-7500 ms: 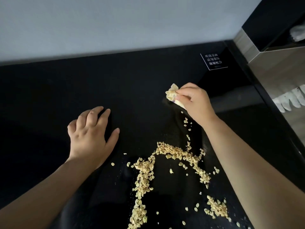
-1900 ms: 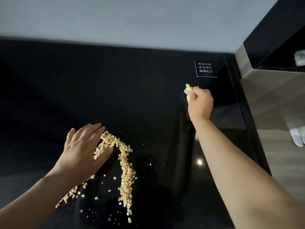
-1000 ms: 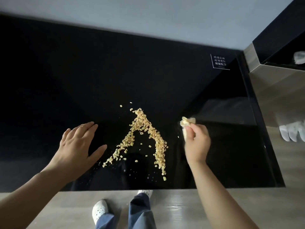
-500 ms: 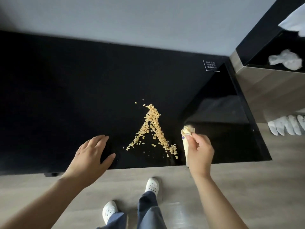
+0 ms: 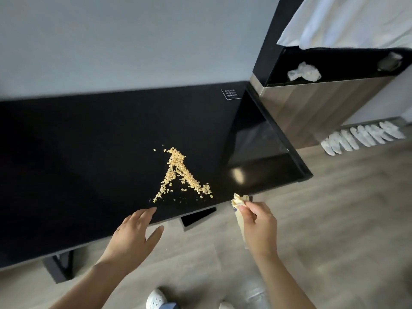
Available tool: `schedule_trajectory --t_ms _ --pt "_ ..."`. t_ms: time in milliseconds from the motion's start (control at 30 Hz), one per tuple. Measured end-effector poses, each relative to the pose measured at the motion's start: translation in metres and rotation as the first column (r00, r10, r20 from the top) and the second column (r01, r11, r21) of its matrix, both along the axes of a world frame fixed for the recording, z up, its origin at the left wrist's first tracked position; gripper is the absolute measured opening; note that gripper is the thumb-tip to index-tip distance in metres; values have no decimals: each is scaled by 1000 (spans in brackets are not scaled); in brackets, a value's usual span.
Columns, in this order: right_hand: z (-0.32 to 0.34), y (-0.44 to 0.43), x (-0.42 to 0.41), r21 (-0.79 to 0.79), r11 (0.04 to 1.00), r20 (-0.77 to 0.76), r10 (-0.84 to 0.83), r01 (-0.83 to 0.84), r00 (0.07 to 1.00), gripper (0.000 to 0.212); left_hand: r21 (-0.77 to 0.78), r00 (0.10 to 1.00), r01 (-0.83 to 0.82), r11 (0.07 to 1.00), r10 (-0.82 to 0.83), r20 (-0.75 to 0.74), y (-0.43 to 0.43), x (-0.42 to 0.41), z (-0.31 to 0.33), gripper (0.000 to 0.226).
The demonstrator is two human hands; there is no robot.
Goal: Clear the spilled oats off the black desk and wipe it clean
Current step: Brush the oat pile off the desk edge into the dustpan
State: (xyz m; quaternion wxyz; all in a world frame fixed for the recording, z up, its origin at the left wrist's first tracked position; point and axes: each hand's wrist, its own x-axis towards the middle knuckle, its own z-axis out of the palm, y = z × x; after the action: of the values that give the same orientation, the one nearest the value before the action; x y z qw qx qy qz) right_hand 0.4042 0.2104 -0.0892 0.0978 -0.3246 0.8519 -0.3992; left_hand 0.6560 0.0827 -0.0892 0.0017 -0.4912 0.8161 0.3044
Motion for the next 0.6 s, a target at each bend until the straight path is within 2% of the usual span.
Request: schedule_trajectory --t_ms 133,367,600 --pt "8 26 -8 -4 1000 -1 -18 18 1000 14 -30 998 64 997 -64 4 18 -16 11 54" --pt "12 115 -54 -24 996 25 -91 91 996 14 4 994 106 994 -106 34 77 -80 12 45" --pt "-19 196 -103 70 992 68 -111 106 991 14 136 999 -13 991 17 -30 132 -136 -19 34"
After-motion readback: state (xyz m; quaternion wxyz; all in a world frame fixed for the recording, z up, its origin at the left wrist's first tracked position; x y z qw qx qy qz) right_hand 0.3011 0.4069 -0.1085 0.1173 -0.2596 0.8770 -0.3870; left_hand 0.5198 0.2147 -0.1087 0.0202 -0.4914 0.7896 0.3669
